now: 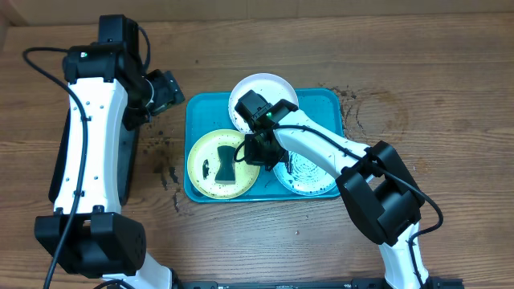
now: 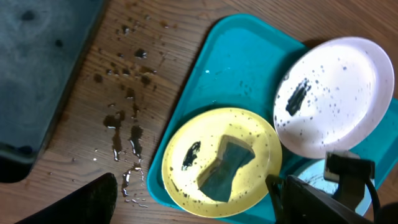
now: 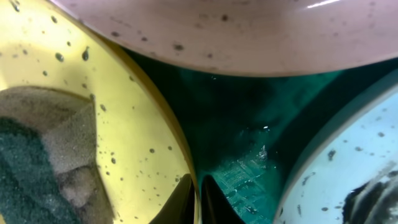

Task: Clean dirty plates on tray and stack at the side
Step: 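Reach the right gripper to the yellow plate's rim and grip it, then scrub the yellow plate with the sponge while the right gripper holds it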

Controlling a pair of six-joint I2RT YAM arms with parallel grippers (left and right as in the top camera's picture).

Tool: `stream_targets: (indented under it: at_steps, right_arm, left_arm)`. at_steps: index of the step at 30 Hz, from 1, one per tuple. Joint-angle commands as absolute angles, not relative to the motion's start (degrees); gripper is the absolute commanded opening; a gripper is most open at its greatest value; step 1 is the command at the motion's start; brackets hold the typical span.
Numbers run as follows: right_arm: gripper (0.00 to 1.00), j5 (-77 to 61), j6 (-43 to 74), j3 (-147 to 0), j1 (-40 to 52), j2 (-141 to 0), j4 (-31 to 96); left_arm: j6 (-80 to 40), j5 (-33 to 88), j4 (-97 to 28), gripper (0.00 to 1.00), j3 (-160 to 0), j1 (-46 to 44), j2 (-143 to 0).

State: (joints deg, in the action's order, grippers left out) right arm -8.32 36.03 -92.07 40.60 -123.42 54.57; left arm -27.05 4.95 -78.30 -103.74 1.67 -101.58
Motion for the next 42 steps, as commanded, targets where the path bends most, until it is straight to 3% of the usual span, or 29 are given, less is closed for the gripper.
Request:
stream_targets:
  at_steps: [1, 11, 13, 14, 16, 19, 24, 27, 31, 35, 40, 42]
  right_arm:
    - [0.05, -7.3, 36.2, -91.9, 40.8, -123.8, 53.6]
    - [0.06, -7.2, 36.2, -91.9, 40.8, -123.8, 52.6]
    - [0.18, -7.0, 36.2, -91.9, 40.8, -123.8, 52.5]
    - [0.31, -7.1, 36.2, -91.9, 40.8, -123.8, 52.6]
    - [0.42, -7.1, 36.3, -91.9, 40.8, -123.8, 53.0]
    - [0.42, -7.1, 36.3, -91.5, 40.8, -123.8, 53.1]
    - [0.38, -7.1, 36.6, -89.1, 40.8, -123.8, 51.2]
    - [0.26, -7.1, 37.6, -89.1, 40.8, -123.8, 50.3]
    - [0.23, -7.1, 37.6, -89.1, 40.8, -123.9, 49.6]
    - [0.06, -7.1, 37.6, -89.1, 40.8, -123.9, 49.5]
    - [0.04, -7.1, 38.0, -89.1, 40.8, -123.9, 49.1]
    - [0.04, -7.1, 38.0, -89.1, 40.8, -123.9, 49.1]
  left_arm:
    - [-23.3, 5.9, -78.8, 0.79, -103.5, -1.0, -102.8]
    - [-17.4, 10.6, -79.9, 0.59, -103.3, -6.2, -110.6]
    - [-16.3, 12.0, -80.5, 0.59, -103.3, -7.0, -112.4]
    - [-16.2, 11.9, -80.7, 0.59, -103.3, -7.4, -113.3]
    - [-16.0, 11.7, -80.8, 0.60, -103.3, -7.7, -115.5]
    - [-16.0, 11.7, -80.8, 0.59, -103.3, -7.7, -116.6]
    - [-15.2, 11.7, -80.4, 0.59, -103.3, -7.6, -116.7]
    - [-14.7, 11.7, -80.8, 0.57, -103.3, -7.6, -116.7]
    - [-13.9, 12.1, -81.2, 0.52, -103.2, -7.9, -116.8]
    - [-13.9, 12.1, -81.3, 0.52, -103.2, -8.9, -116.8]
    - [-13.5, 12.3, -82.3, 0.31, -103.2, -9.8, -116.8]
    - [-11.7, 13.9, -82.5, 0.30, -103.2, -9.8, -116.8]
